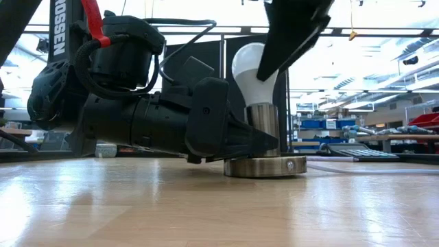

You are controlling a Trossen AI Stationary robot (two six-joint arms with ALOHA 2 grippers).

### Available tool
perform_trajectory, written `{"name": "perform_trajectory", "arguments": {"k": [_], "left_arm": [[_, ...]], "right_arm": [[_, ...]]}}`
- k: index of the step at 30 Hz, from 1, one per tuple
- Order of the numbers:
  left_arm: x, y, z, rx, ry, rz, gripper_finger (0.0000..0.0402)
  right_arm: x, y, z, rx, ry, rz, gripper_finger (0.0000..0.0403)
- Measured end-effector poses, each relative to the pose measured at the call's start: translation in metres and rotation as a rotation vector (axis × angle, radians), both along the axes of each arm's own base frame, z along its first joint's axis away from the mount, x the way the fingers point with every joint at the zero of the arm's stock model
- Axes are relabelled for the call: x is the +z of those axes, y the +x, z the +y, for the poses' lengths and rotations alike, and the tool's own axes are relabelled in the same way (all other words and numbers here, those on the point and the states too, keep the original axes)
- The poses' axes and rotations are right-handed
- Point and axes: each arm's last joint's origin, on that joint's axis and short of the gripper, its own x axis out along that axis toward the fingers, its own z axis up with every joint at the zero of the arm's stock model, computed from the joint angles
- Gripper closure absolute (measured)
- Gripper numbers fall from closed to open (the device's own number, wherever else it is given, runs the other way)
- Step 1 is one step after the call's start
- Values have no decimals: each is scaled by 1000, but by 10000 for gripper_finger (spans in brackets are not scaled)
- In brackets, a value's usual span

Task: Screw lightbulb
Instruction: Remove the lightbulb from the lamp, then move the lightbulb from the top to the center of the table

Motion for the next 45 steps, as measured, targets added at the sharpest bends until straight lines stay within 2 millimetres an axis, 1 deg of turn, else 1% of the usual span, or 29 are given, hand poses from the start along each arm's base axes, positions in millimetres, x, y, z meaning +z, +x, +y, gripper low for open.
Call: {"name": "perform_trajectory", "arguments": {"k": [4, 8, 10, 15, 21, 23, 26, 31, 35, 37, 40, 43, 45], "left_arm": [[0, 0, 1, 11, -5, -3, 212], [0, 0, 0, -1, 4, 1, 212], [0, 0, 0, -4, 3, 2, 212], [0, 0, 0, -4, 4, 2, 212], [1, 0, 1, 34, -1, -7, 212], [2, 1, 0, 49, -5, -19, 212], [4, 4, 0, 57, -11, -31, 212], [5, 10, -3, 56, -11, -25, 212], [7, 15, -4, 61, -7, -19, 207], [8, 18, -5, 65, -5, -18, 195], [11, 24, -5, 74, -2, -18, 165], [16, 37, 2, 98, 8, -12, 137], [20, 48, 8, 116, 33, 3, 124]], "right_arm": [[-1, -3, -11, -38, -73, 46, 115], [-2, -15, -33, -173, -240, 146, 117], [-2, -22, -37, -213, -272, 188, 117], [-3, -25, -28, -159, -206, 233, 116], [-3, -30, -20, -190, -214, 206, 123], [-7, -33, -16, -199, -218, 201, 125], [-19, -42, -12, -215, -220, 230, 128], [-39, -67, -2, -256, -223, 275, 133], [-43, -94, 8, -296, -205, 225, 135], [-41, -111, 12, -314, -188, 185, 136], [-37, -136, 12, -349, -159, 82, 135], [-39, -158, 5, -392, -119, -1, 136], [-41, -169, -2, -415, -94, -40, 137]]}}
